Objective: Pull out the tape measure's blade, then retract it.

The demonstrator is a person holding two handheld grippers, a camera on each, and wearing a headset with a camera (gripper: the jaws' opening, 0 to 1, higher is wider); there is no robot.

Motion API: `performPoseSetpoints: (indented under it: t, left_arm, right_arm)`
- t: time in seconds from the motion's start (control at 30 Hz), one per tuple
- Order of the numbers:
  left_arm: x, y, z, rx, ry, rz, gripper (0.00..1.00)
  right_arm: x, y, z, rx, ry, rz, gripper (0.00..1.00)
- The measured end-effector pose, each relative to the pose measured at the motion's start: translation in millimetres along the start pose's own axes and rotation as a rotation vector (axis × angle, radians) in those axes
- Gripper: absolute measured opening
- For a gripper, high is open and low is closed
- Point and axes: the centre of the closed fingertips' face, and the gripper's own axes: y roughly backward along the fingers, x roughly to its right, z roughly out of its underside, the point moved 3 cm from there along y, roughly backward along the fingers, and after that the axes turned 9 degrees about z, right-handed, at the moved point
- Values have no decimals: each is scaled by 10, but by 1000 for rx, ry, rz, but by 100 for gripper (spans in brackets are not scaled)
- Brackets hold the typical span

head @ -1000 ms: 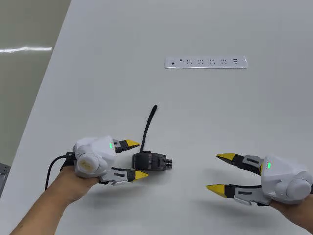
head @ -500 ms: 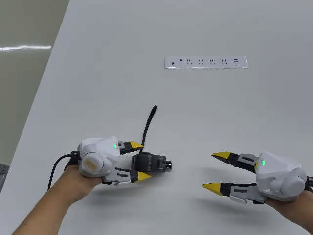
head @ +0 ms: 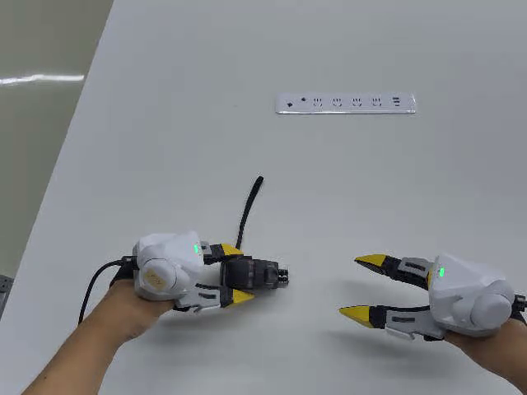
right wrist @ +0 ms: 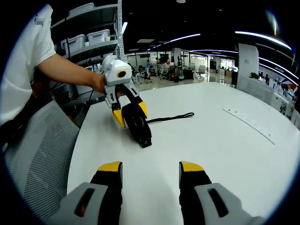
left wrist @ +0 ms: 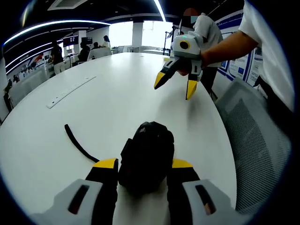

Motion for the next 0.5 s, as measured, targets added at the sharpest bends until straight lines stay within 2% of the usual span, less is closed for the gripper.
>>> performPoseSetpoints:
  t: [0.5]
  left_arm:
    - [3,6,-3,-3,-25,7,36]
  right_arm:
    - [-20,-26,0,4,15,-14,48]
